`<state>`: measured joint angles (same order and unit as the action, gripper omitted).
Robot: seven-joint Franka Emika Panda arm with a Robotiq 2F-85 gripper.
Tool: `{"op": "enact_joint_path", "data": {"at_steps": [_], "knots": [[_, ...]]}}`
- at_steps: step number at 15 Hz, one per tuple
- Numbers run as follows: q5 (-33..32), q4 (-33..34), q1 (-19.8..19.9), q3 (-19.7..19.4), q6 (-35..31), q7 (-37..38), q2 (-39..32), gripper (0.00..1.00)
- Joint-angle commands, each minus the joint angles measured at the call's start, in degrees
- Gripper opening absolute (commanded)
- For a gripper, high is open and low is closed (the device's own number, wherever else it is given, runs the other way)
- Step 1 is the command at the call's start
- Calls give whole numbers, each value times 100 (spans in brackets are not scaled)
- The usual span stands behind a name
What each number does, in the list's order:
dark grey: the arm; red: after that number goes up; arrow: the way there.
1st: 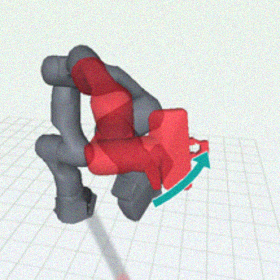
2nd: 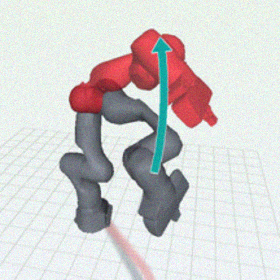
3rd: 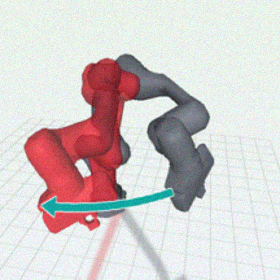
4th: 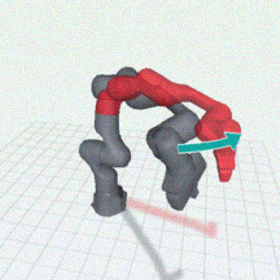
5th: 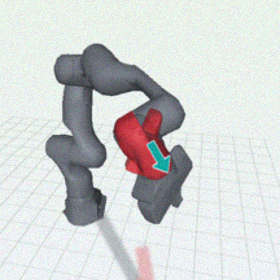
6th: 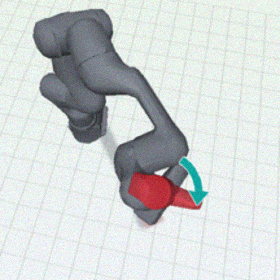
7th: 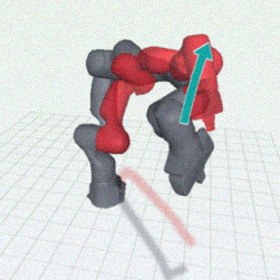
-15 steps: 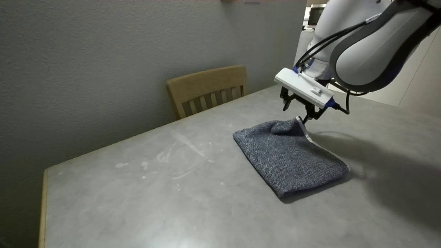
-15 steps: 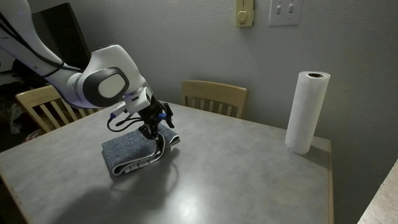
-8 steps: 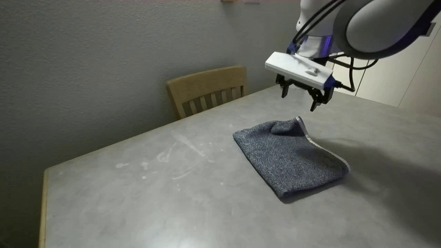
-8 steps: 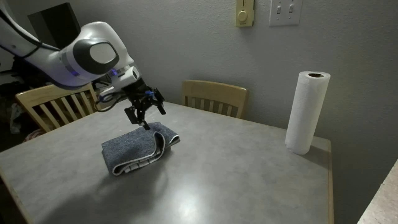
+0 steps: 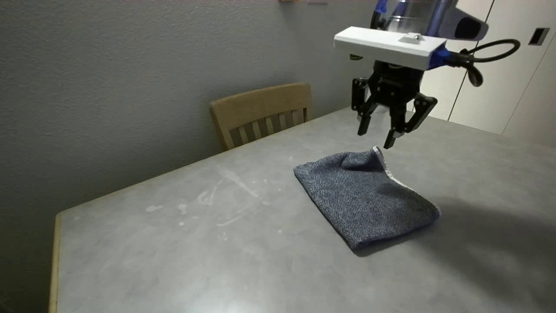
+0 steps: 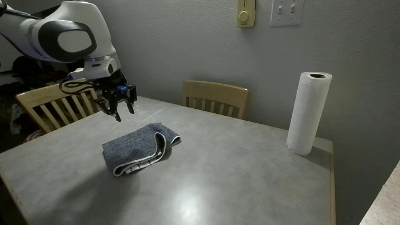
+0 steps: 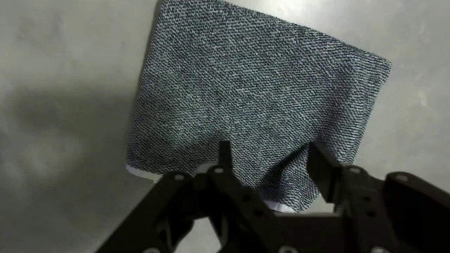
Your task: Fold the towel on the table
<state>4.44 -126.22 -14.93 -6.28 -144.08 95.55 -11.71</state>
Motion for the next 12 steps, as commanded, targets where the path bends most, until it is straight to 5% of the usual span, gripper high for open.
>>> {"op": "enact_joint_path", "data": {"at_steps": [1,5,10,12], "knots": [[262,-212,464,264,-211,58,-88,28],[11,32,652,237,-660,-72,-724,2],[435,554,857,408,-873,-556,-1612,0],[26,775,585,78,-709,-225,-1933,0]]}}
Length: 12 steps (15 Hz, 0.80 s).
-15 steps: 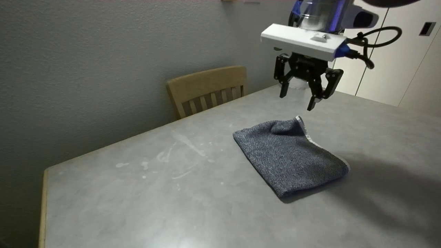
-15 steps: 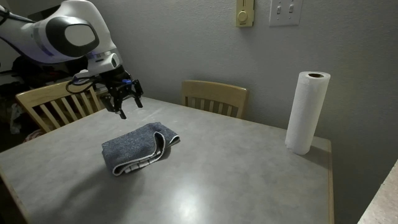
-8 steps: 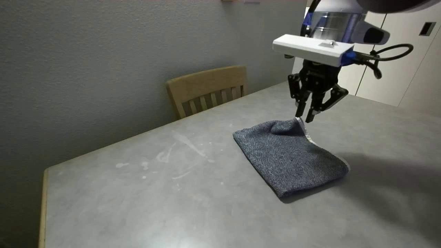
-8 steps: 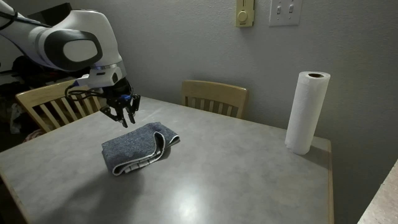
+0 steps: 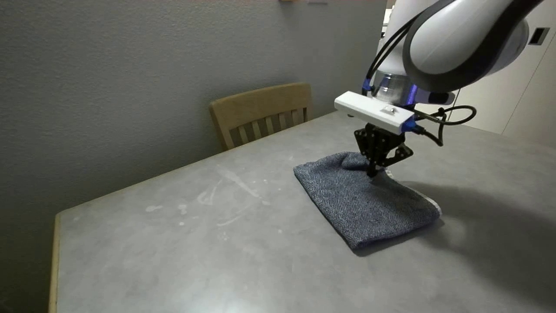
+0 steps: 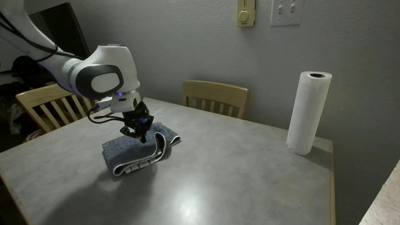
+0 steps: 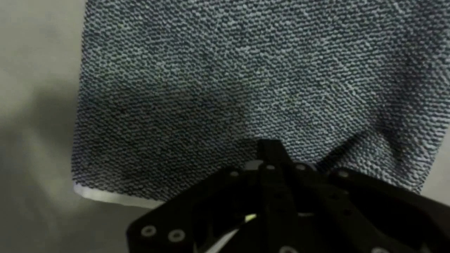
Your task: Fold the towel on the table
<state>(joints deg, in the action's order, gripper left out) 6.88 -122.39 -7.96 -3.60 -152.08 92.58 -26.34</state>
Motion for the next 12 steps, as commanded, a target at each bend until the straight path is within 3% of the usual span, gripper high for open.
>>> {"op": "enact_joint_path", "data": {"at_steps": [1,5,12], "knots": [[-483,465,-303,-415,123,305,-600,0],[-1467,740,-952,-1147,205,1197,-951,0],[-2363,1047,-1240,-1321,694,1901,-1092,0]]}}
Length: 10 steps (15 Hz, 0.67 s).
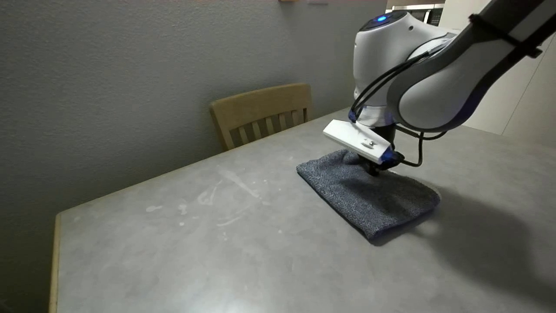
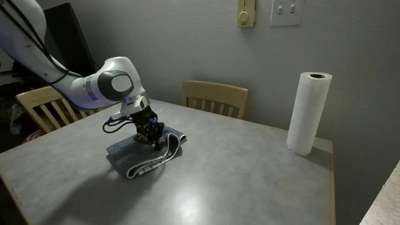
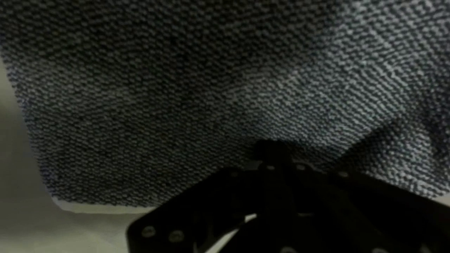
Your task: Fold the towel on the table
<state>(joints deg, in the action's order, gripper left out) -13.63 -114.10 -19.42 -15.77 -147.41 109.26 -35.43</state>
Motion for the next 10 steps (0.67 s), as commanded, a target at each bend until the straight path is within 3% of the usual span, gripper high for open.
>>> {"op": "enact_joint_path", "data": {"at_steps": [1,6,10], "knots": [[-418,235,-103,-108,297,293,-168,0],[-977,196,-104,-193,479,666,9,0],[-1353,78,-83,-350,167,1219,135,0]]}}
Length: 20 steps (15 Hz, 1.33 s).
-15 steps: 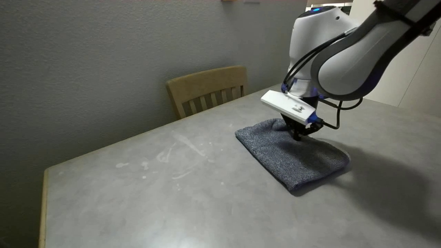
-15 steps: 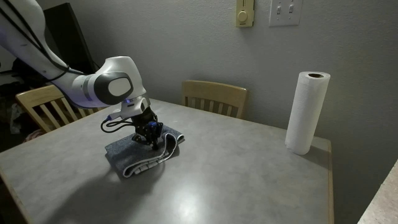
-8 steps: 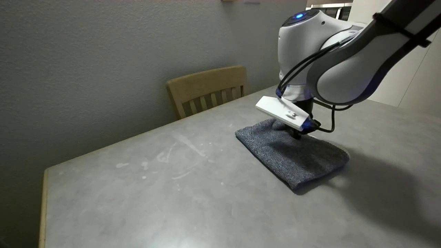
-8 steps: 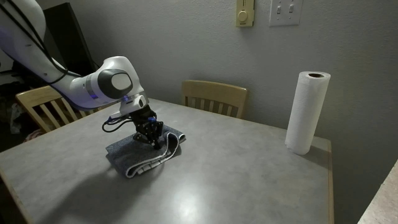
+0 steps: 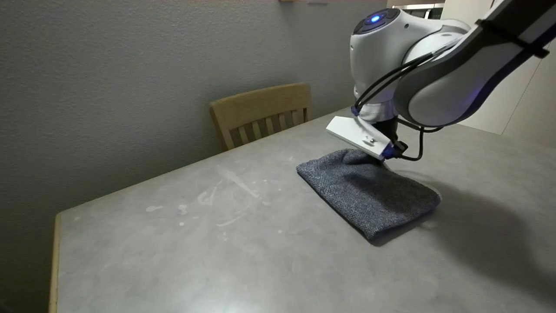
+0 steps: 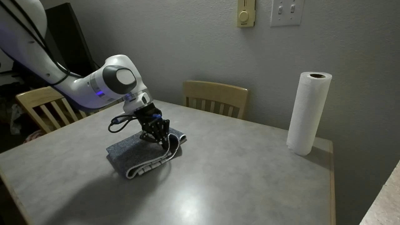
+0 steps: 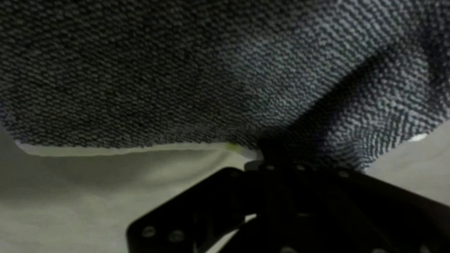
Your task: Fold the towel on the table
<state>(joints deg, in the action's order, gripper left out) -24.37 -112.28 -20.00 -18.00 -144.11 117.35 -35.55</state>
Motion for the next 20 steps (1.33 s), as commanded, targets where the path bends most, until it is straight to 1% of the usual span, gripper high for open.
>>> {"op": "enact_joint_path", "data": {"at_steps": [1,3,7,12,17,19,20], "knots": [[-340,-141,-10,-155,-257,592,185,0],[-418,-222,36,-213,-446,974,270,0],[-554,-380,-2,-402,-738,1661,370,0],[-607,-630,-41,-412,-790,2179,667,0],[-584,-797,38,-59,-137,1899,1313,0],[-529,-934,169,204,93,1671,1667,0],[-405,-1010,301,398,142,1399,1841,0]]}}
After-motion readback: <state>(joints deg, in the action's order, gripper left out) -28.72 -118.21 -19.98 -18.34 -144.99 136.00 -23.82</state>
